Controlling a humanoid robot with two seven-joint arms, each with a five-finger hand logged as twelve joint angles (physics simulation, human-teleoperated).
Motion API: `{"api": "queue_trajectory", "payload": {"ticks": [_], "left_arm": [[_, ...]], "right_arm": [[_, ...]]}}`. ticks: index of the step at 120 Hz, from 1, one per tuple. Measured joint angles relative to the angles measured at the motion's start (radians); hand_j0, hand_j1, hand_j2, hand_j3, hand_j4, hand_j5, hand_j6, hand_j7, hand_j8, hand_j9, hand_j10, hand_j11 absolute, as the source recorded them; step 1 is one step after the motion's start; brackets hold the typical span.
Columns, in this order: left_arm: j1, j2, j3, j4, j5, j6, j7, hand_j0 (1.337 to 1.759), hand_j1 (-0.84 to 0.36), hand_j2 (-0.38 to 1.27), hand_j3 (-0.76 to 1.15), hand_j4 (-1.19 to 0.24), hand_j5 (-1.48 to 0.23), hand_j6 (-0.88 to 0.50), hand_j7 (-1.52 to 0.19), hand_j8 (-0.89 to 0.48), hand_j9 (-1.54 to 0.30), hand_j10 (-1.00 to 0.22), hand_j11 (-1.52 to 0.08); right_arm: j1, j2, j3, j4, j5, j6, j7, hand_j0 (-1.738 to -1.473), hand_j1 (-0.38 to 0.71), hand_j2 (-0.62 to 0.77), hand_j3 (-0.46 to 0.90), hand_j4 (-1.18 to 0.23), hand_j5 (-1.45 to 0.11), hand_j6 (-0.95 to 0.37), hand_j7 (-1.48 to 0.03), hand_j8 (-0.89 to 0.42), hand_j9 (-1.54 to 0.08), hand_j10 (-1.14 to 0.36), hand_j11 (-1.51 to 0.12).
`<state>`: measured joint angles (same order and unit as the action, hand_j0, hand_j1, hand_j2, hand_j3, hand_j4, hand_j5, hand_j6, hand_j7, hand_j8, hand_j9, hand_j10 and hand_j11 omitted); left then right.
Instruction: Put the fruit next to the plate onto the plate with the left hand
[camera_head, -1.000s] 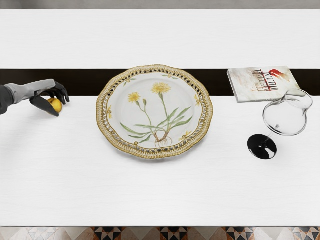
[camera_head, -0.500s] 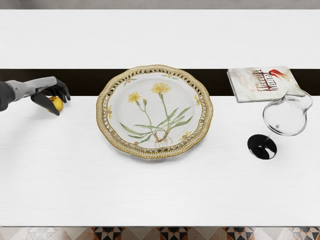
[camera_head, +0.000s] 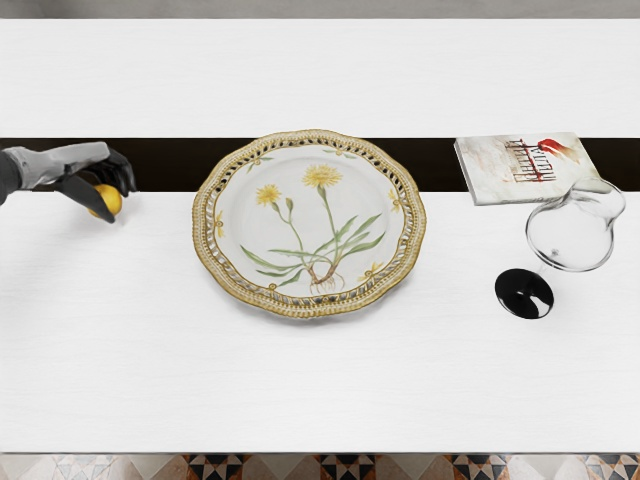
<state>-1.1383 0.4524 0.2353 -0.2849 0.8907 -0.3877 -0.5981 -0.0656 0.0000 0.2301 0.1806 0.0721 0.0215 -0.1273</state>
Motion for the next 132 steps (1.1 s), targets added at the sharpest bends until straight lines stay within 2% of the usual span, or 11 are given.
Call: {"api": "queue_trajectory", "payload": {"ticks": [46,95,132], "left_arm": [[-0.045,0.029,-0.001,-0.022,0.001,-0.069,0.0,1.655,-0.26,0.29,0.0,-0.69,-0.9,-0.69,-0.9,-0.55,-0.9,-0.57,-0.91],[-0.12,0.028,0.0,-0.023,0.001,-0.151,0.0,1.656,-0.29,0.36,0.0,-0.7,-0.91,-0.7,-0.91,-0.54,-0.91,-0.55,-0.92],[-0.158,0.02,0.0,-0.04,0.001,-0.188,0.019,1.655,-0.28,0.33,0.0,-0.72,-0.93,-0.72,-0.93,-0.54,-0.93,-0.55,-0.94]], "right_arm": [[0.002,0.0,0.0,0.0,0.0,0.0,0.0,-1.658,-0.32,-0.01,0.0,-0.03,-0.03,-0.03,-0.03,-0.03,-0.03,-0.03,-0.03],[0.006,0.0,0.0,0.0,0.0,0.0,-0.002,-1.658,-0.32,-0.01,0.0,-0.03,-0.03,-0.03,-0.03,-0.03,-0.03,-0.03,-0.03],[0.006,0.0,0.001,0.0,0.0,0.0,-0.002,-1.658,-0.32,-0.01,0.0,-0.03,-0.03,-0.03,-0.03,-0.03,-0.03,-0.03,-0.03]]}}
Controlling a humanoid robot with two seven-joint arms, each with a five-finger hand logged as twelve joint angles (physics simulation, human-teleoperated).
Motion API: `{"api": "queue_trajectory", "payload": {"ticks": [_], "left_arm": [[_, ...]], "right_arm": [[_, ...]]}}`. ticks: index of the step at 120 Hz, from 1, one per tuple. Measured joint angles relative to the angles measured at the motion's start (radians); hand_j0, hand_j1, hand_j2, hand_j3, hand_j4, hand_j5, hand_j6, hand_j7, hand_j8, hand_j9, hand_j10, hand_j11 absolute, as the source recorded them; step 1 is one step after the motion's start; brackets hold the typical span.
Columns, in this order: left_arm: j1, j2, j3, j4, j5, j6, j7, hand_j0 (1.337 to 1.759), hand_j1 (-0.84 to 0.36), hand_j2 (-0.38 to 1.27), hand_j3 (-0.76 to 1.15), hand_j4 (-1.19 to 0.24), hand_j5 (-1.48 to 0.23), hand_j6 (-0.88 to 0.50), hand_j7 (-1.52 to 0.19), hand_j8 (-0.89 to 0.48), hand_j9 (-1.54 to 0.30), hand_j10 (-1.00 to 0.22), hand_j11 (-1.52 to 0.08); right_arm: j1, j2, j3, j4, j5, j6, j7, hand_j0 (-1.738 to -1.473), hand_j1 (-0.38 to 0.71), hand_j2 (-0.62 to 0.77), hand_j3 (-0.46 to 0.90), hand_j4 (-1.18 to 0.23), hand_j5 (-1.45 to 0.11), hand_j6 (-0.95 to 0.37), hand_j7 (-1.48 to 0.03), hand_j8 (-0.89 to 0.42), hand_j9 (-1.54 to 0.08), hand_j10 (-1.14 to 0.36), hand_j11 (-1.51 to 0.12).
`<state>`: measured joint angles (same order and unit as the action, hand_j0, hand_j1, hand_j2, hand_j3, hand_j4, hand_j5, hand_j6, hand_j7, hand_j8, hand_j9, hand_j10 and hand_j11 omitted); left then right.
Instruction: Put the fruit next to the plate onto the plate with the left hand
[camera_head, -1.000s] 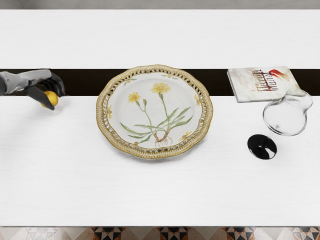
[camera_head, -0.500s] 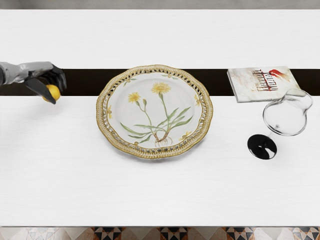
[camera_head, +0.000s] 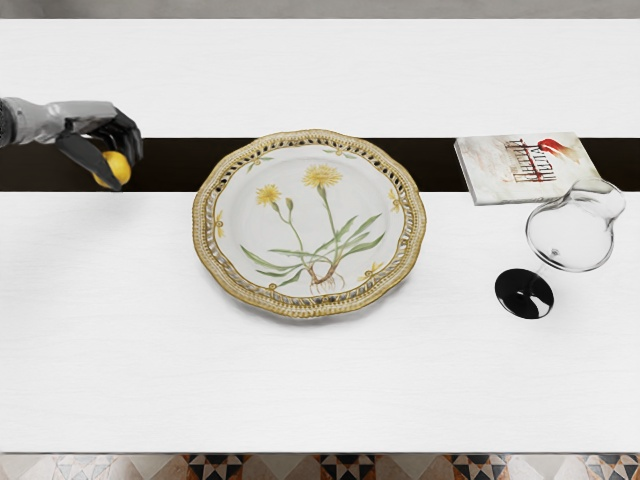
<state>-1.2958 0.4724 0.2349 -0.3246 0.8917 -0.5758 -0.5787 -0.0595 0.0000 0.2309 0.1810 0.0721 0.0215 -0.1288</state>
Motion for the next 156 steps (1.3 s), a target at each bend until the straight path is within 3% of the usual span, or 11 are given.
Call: {"api": "queue_trajectory", "payload": {"ticks": [34,73,156], "left_arm": [[-0.049,-0.018,-0.002,-0.038,-0.003,-0.031,0.012,1.656,-0.32,0.42,0.0,-0.73,-0.94,-0.73,-0.94,-0.53,-0.95,-0.54,-0.96],[-0.088,-0.025,-0.001,-0.117,-0.036,-0.034,0.049,1.656,-0.31,0.39,0.0,-0.75,-0.97,-0.75,-0.97,-0.51,-0.97,-0.53,-0.99],[-0.162,-0.145,0.0,-0.151,-0.09,-0.034,0.107,1.655,-0.29,0.34,0.0,-0.76,-0.99,-0.76,-0.99,-0.51,-1.0,-0.53,-1.01]], "right_arm": [[0.002,0.0,0.0,0.0,0.0,0.0,0.0,-1.658,-0.32,-0.01,0.0,-0.03,-0.03,-0.03,-0.03,-0.03,-0.03,-0.03,-0.03],[0.003,0.0,0.0,0.0,0.0,0.001,0.0,-1.658,-0.32,-0.01,0.0,-0.03,-0.03,-0.03,-0.03,-0.03,-0.03,-0.03,-0.03],[0.009,0.0,0.001,0.0,0.0,0.003,0.0,-1.658,-0.32,-0.01,0.0,-0.03,-0.03,-0.03,-0.03,-0.03,-0.03,-0.03,-0.03]]}}
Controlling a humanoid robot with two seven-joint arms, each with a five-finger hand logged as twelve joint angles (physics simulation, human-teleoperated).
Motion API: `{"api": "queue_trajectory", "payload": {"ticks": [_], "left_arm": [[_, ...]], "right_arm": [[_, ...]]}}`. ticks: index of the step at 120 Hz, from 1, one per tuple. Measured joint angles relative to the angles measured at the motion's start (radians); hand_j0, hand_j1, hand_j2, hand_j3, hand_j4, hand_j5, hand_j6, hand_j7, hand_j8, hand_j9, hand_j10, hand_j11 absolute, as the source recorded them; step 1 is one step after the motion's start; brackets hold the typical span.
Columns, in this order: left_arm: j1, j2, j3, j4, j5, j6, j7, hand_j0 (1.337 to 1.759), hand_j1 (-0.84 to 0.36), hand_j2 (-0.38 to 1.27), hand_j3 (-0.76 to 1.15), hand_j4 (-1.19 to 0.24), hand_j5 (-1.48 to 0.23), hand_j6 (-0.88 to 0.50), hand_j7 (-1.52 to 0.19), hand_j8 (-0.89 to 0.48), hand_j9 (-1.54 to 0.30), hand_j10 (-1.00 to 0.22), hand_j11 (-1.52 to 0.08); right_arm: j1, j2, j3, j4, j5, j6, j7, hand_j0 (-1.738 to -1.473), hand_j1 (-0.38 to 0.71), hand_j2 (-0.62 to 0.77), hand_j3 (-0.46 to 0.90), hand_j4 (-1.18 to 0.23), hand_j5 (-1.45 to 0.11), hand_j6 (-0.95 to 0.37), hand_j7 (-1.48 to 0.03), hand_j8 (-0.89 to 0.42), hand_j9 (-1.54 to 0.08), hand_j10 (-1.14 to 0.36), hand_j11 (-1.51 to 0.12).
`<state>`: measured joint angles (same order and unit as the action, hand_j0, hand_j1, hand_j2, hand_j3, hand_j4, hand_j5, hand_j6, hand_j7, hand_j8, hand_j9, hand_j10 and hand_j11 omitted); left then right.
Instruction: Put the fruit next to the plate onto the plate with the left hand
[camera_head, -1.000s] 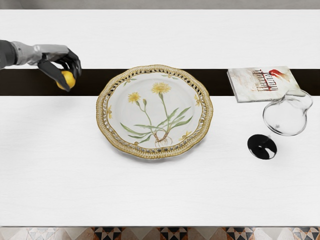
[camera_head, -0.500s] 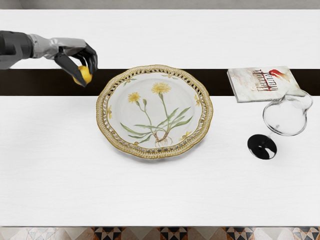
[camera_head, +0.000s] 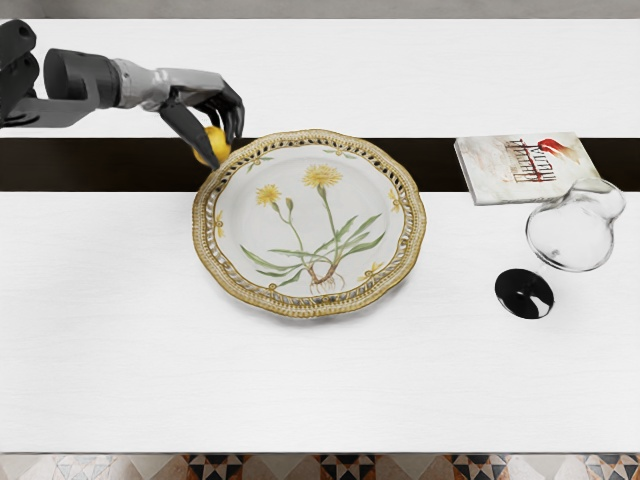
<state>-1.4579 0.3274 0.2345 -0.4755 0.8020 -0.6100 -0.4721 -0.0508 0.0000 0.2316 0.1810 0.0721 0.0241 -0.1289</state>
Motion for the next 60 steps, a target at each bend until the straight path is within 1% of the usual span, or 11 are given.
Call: {"api": "queue_trajectory", "payload": {"ticks": [9,14,20,32,60], "left_arm": [[-0.002,-0.016,0.0,-0.005,-0.002,0.0,0.011,1.655,-0.29,0.32,0.0,-0.77,-1.0,-0.76,-1.0,-0.5,-1.01,-0.53,-1.01],[-0.002,-0.029,0.0,-0.006,-0.002,0.001,0.014,1.655,-0.29,0.35,0.0,-0.77,-1.0,-0.77,-1.0,-0.51,-1.01,-0.54,-1.02],[-0.006,-0.044,0.0,-0.007,-0.003,0.0,0.019,1.655,-0.28,0.32,0.0,-0.77,-1.0,-0.77,-1.0,-0.5,-1.01,-0.53,-1.02],[-0.01,-0.058,0.0,-0.011,-0.004,0.0,0.029,1.655,-0.29,0.34,0.0,-0.77,-1.01,-0.77,-1.01,-0.5,-1.02,-0.53,-1.02],[-0.02,-0.11,0.0,-0.013,-0.006,0.0,0.052,1.654,-0.28,0.32,0.0,-0.78,-1.01,-0.77,-1.02,-0.5,-1.02,-0.53,-1.03]], "right_arm": [[0.001,0.0,0.0,0.0,0.0,0.0,0.0,-1.658,-0.32,-0.01,0.0,-0.03,-0.03,-0.03,-0.03,-0.03,-0.03,-0.03,-0.03],[0.001,0.0,0.0,0.0,0.0,0.0,0.0,-1.658,-0.32,-0.01,0.0,-0.03,-0.03,-0.03,-0.03,-0.03,-0.03,-0.03,-0.03],[0.001,0.0,0.0,0.0,0.0,0.0,0.0,-1.658,-0.32,-0.01,0.0,-0.03,-0.03,-0.03,-0.03,-0.03,-0.03,-0.03,-0.03],[0.002,0.0,0.0,0.0,0.0,0.0,0.0,-1.658,-0.32,-0.01,0.0,-0.03,-0.03,-0.03,-0.03,-0.03,-0.03,-0.03,-0.03],[0.002,0.0,-0.001,0.0,0.0,0.0,0.0,-1.658,-0.32,-0.01,0.0,-0.03,-0.03,-0.03,-0.03,-0.03,-0.03,-0.03,-0.03]]}}
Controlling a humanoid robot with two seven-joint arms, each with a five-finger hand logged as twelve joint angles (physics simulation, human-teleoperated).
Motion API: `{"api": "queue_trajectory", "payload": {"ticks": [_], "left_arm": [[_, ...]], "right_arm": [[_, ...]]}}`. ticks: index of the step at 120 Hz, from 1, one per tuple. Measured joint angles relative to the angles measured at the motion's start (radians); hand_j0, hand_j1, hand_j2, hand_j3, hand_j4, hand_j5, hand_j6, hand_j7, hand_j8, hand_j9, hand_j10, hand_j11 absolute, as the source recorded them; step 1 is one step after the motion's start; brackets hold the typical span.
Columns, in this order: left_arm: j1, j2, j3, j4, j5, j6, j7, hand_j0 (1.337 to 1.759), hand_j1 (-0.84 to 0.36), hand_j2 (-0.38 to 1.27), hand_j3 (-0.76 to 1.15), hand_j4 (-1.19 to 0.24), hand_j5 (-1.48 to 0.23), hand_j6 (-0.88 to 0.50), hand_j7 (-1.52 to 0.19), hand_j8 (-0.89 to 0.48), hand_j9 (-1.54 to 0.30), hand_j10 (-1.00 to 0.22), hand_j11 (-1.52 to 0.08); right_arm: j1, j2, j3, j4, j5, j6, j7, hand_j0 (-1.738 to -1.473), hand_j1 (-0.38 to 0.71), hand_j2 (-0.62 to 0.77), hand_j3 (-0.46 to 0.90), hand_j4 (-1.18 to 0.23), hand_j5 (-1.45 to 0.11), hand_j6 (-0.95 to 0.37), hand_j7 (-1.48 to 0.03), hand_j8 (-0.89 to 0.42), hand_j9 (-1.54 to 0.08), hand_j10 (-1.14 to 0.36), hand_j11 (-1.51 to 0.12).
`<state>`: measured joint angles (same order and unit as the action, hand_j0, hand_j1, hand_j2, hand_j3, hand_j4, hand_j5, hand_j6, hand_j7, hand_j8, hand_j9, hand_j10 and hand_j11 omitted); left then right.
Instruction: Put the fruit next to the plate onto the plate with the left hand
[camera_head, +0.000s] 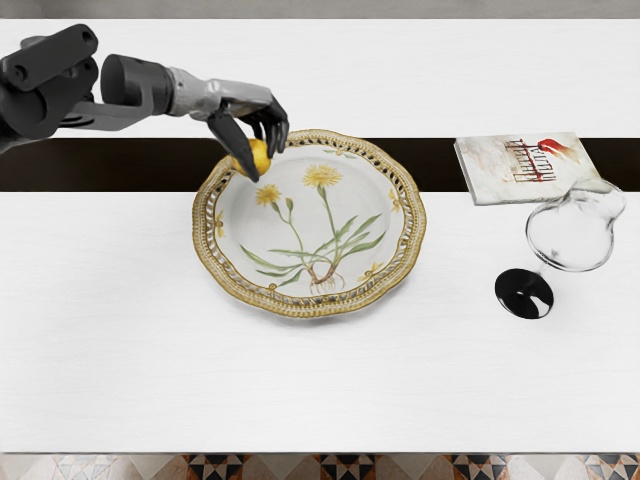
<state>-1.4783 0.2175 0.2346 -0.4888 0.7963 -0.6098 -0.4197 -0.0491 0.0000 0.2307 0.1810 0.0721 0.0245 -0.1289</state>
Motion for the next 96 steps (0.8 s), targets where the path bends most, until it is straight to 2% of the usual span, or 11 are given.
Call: {"api": "queue_trajectory", "payload": {"ticks": [53,75,82,96], "left_arm": [[-0.016,-0.085,0.001,0.003,-0.013,0.0,0.048,1.654,-0.28,0.33,0.0,-0.78,-1.02,-0.77,-1.02,-0.5,-1.03,-0.53,-1.04],[-0.017,-0.09,0.0,0.005,-0.013,0.0,0.064,1.654,-0.29,0.34,0.0,-0.78,-1.01,-0.76,-1.02,-0.49,-1.02,-0.53,-1.03],[-0.014,-0.095,-0.002,0.004,-0.025,0.0,0.076,1.655,-0.25,0.28,0.0,-0.7,-0.91,-0.69,-0.92,-0.48,-0.92,-0.5,-0.93],[-0.01,-0.093,-0.001,0.001,-0.102,0.018,0.094,1.656,-0.02,0.16,0.0,-0.42,-0.54,-0.41,-0.55,-0.29,-0.55,-0.31,-0.55]], "right_arm": [[0.0,0.0,0.0,0.0,0.0,-0.001,0.0,-1.658,-0.32,-0.01,0.0,-0.03,-0.03,-0.03,-0.03,-0.03,-0.03,-0.03,-0.03],[0.0,0.0,0.0,0.0,0.0,-0.001,0.0,-1.658,-0.32,-0.01,0.0,-0.03,-0.03,-0.03,-0.03,-0.03,-0.03,-0.03,-0.03],[0.0,0.0,0.0,0.0,0.0,0.0,-0.001,-1.658,-0.32,-0.01,0.0,-0.03,-0.03,-0.03,-0.03,-0.03,-0.03,-0.03,-0.03],[0.0,0.0,-0.001,0.0,0.0,0.0,-0.001,-1.658,-0.32,-0.01,0.0,-0.03,-0.03,-0.03,-0.03,-0.03,-0.03,-0.03,-0.03]]}}
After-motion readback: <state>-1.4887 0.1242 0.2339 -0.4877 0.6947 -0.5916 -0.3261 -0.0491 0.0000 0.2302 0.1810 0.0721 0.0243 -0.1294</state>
